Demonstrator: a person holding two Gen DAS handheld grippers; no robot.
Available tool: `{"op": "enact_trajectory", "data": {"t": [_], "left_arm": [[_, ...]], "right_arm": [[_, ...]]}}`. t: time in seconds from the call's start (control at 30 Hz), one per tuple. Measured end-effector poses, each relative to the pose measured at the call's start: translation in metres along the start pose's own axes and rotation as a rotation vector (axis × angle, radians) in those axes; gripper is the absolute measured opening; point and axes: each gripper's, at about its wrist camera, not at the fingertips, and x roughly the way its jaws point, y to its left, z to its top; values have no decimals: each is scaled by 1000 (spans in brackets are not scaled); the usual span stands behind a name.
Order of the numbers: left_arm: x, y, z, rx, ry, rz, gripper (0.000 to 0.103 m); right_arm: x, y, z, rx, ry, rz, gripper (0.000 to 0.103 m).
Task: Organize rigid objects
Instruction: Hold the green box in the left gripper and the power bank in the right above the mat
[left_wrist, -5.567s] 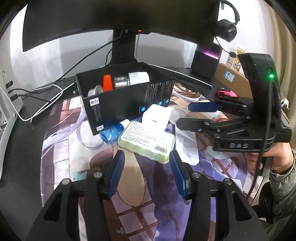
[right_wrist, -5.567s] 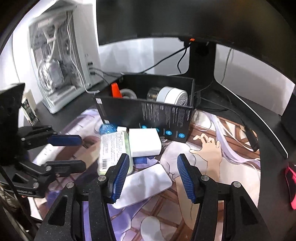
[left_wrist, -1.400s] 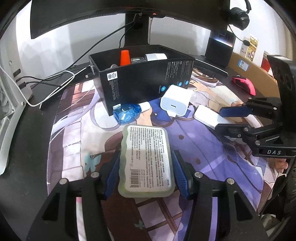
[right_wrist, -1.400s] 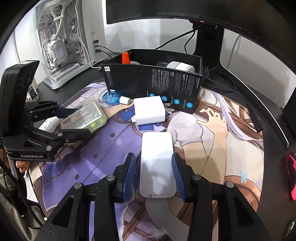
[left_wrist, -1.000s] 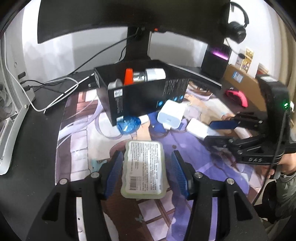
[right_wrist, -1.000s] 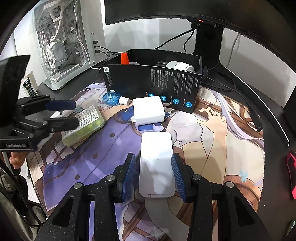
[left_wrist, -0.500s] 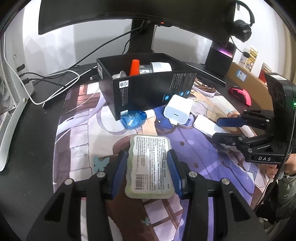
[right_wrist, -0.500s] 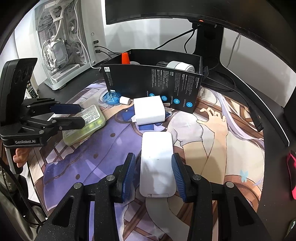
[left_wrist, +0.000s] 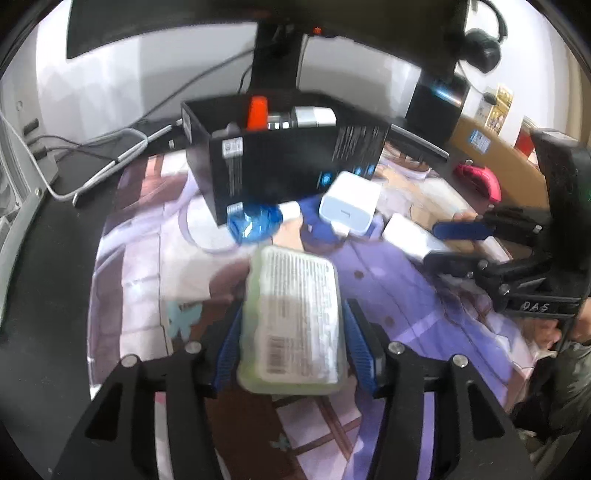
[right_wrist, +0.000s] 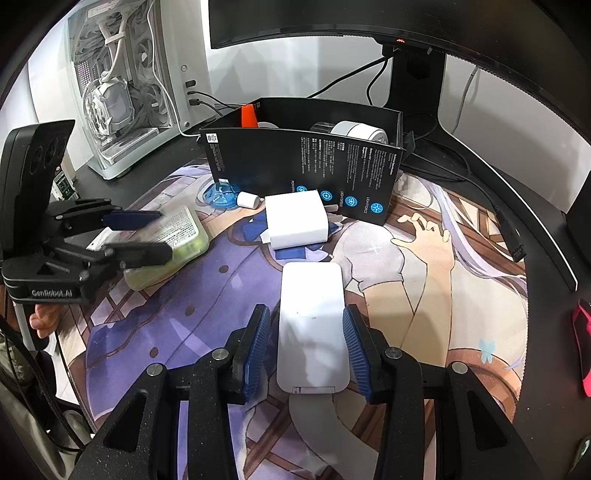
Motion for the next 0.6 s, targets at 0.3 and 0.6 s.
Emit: {"op": "enact_trajectory", "data": {"t": [0.3,0.6], "left_arm": [[-2,2,1,-22,-4,-22,51],[-7,1,1,-24,-19,-41,51]], "right_arm": [[0,1,0,-1,-2,-2,42],[-1,7,0,-42,1,-3,20]]}}
